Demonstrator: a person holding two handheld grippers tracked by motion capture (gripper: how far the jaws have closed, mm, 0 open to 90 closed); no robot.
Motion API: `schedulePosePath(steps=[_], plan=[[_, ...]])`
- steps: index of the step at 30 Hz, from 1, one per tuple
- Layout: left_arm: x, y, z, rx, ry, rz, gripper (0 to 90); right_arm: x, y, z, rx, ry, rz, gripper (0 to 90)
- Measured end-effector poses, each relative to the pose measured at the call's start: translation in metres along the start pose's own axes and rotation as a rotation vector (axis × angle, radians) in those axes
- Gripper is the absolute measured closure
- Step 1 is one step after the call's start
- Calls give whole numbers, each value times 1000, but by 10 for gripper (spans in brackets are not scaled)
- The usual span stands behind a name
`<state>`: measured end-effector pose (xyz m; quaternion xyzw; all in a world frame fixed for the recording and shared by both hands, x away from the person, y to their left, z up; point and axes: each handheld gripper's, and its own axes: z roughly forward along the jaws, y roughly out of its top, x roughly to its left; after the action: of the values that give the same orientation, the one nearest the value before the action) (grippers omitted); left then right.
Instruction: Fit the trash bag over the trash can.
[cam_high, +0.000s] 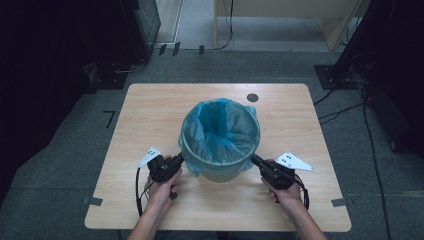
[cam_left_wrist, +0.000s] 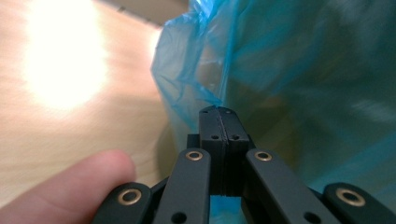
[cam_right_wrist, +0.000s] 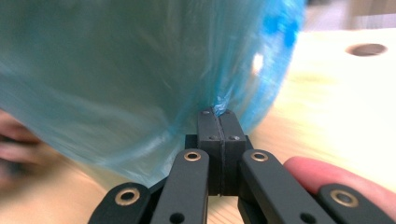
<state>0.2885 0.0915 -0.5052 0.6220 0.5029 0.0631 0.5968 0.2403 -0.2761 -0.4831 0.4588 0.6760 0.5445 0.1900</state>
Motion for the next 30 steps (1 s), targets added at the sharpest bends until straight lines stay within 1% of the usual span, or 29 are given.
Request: schedulePosePath(steps=[1,2,3,5,6,8,9,10,11,12,14,15,16,18,19,20,21,22,23,24,25,27,28,30], plan=[[0,-2,0,23,25,12,900,2,-3,3,39,-36,-28,900],[1,-3,2,62,67,24,900,4,-7,6,79,-58,-50,900],[1,-4,2,84,87,30,900,6,-12,9,133,-77,-73,900],[4,-6,1,122,153,39,900,10,-18,14,195,-106,-102,900],[5,-6,0,132,178,36,900,11,-19,15,223,-124,-113,900],[7,-5,-4,129,215,25,900,13,-21,16,257,-145,-122,900],[10,-4,-7,131,235,33,900,13,-22,15,270,-156,-124,900],[10,-4,-8,125,246,32,900,14,-23,15,300,-175,-136,900],[12,-3,-11,113,253,28,900,14,-24,14,310,-175,-137,900],[13,-2,-13,94,246,16,900,15,-26,14,332,-173,-145,900],[13,0,-17,45,234,11,889,16,-30,13,352,-169,-162,900],[12,2,-19,11,229,8,864,17,-31,13,371,-179,-175,900],[12,3,-21,-26,223,2,819,16,-32,13,393,-193,-184,900],[11,8,-25,-87,209,10,708,13,-33,11,410,-192,-185,900],[10,9,-26,-109,199,14,664,11,-32,9,419,-210,-184,900],[9,11,-28,-139,162,32,619,10,-32,8,420,-217,-189,900],[8,12,-28,-154,140,41,557,6,-31,6,416,-199,-179,900],[6,13,-30,-193,100,51,523,4,-32,4,409,-178,-167,900],[5,13,-31,-224,69,54,485,1,-32,1,373,-169,-167,859],[3,14,-33,-245,45,59,462,-1,-32,-3,333,-165,-160,768],[2,14,-33,-261,25,63,437,-4,-31,-7,290,-148,-144,673],[0,14,-36,-294,-30,74,388,-6,-25,-16,209,-129,-129,521],[-2,14,-38,-311,-66,77,366,-7,-21,-21,158,-124,-123,490],[-6,15,-42,-351,-132,104,315,-8,-12,-33,51,-130,-103,494]])
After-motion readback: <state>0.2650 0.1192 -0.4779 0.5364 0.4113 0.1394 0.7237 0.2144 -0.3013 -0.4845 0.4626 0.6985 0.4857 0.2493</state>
